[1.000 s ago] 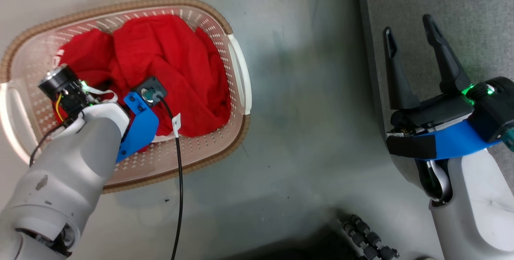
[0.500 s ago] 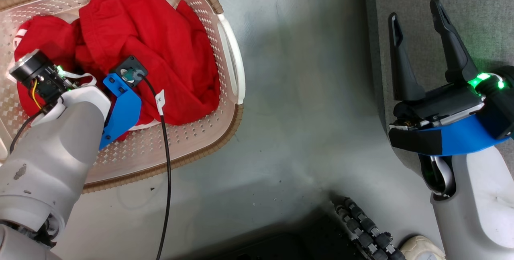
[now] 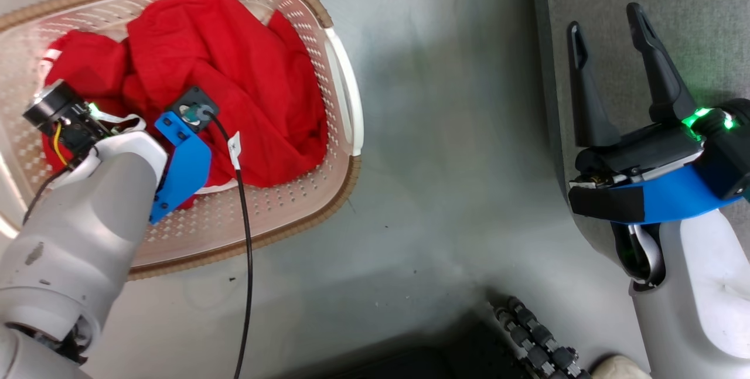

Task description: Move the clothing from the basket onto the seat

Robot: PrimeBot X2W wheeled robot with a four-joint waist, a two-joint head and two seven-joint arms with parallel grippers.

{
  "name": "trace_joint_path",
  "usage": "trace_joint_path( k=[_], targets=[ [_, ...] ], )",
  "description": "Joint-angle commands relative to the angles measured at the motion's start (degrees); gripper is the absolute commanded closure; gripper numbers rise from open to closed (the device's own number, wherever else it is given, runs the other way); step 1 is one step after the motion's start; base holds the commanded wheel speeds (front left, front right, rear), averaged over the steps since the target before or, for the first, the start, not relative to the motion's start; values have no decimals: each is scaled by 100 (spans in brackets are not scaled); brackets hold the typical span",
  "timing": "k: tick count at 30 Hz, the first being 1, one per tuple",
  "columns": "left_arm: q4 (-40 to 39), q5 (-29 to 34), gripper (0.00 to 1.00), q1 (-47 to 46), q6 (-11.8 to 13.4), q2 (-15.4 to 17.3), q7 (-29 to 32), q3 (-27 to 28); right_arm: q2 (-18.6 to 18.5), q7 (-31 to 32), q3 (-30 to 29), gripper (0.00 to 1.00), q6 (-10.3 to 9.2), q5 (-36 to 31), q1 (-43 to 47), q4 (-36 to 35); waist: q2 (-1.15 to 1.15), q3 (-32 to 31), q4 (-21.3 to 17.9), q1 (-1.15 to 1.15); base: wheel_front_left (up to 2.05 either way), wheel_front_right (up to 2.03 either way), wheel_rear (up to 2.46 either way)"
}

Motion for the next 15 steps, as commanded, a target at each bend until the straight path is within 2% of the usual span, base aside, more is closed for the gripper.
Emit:
trace_joint_path(
  k=[1,15],
  targets=[
    [9,-37,100,49,0,-57,-88,-21,-83,-4,-74,0,-3,-28,-55,26,0,-121,79,0,0,0,0],
    [4,-362,100,475,76,-651,-826,46,-252,-4,-128,0,-2,-110,200,128,0,-1112,535,0,0,0,0]
  ],
)
